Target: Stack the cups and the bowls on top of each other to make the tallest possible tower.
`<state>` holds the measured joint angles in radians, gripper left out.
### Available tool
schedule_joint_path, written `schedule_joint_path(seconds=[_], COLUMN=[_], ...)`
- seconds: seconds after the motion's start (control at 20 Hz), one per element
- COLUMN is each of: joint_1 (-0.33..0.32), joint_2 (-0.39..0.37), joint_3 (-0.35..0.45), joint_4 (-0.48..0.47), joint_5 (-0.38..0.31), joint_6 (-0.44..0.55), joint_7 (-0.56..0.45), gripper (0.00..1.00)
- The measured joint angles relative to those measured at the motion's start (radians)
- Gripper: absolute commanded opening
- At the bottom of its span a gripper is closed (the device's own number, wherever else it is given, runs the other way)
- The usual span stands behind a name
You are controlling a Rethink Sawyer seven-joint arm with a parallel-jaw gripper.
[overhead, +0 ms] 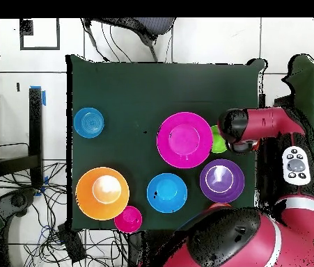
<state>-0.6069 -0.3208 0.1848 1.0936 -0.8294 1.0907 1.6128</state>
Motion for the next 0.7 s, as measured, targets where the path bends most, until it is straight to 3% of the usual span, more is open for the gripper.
schedule_joint_path(seconds=[0.6, 0.65, 0.7], joint_1=[-0.002, -0.008, -0.009], joint_2=[0.007, 0.008, 0.008], joint_3=[-0.043, -0.043, -0.042], joint_4=[0.000, 0.000, 0.000], joint_5=[-0.019, -0.018, -0.016], joint_6=[-0.007, -0.007, -0.007], joint_7=[0.000, 0.000, 0.000], gripper=[1.00, 0.00, 0.00])
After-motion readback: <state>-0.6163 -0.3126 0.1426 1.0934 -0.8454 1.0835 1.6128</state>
